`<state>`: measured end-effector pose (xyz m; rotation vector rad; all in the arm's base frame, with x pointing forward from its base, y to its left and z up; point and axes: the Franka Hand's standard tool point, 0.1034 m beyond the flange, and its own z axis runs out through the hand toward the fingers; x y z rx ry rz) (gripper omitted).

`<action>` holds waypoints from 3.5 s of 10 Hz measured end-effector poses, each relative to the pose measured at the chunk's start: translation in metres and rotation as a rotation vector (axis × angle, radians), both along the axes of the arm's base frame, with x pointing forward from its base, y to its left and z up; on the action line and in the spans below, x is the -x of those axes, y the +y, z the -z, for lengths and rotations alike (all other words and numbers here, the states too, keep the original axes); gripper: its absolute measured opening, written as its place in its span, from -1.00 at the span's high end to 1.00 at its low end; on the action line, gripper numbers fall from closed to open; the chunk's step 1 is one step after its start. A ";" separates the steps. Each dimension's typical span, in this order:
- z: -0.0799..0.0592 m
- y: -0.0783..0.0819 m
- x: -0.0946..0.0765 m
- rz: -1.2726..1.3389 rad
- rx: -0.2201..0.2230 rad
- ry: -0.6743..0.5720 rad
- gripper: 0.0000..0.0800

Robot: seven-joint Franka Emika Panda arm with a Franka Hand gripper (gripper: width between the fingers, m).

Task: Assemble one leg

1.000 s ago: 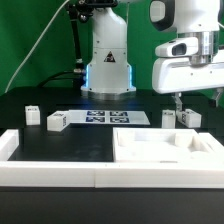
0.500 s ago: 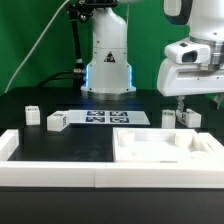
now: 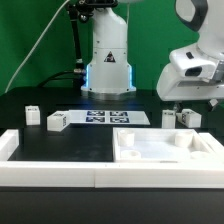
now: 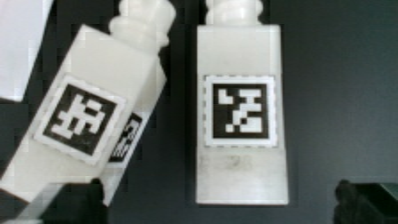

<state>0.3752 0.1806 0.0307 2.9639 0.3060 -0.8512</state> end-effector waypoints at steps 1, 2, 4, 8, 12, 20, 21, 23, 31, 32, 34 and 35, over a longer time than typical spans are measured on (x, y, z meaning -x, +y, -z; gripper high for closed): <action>-0.001 -0.001 0.006 -0.006 0.023 0.082 -0.62; 0.001 0.001 0.006 -0.010 0.037 0.146 -0.62; 0.000 0.003 0.005 -0.017 0.059 0.238 -0.62; 0.008 0.004 0.007 -0.020 0.056 0.246 -0.62; 0.014 0.007 0.011 -0.025 0.056 0.254 -0.62; 0.025 0.004 0.021 -0.013 0.062 0.243 -0.28; 0.025 0.004 0.021 -0.013 0.062 0.243 0.06; 0.025 0.004 0.021 -0.013 0.062 0.243 0.27; -0.037 -0.014 -0.004 -0.043 0.019 0.190 0.27; -0.049 -0.019 -0.008 -0.034 0.016 0.162 0.27; -0.040 -0.016 -0.010 -0.034 0.002 0.116 0.27; -0.040 -0.015 -0.015 -0.029 -0.020 0.018 0.27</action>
Offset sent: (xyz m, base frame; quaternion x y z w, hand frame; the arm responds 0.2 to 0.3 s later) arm 0.0023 0.0156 0.0070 0.0082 -0.2110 0.0134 0.9774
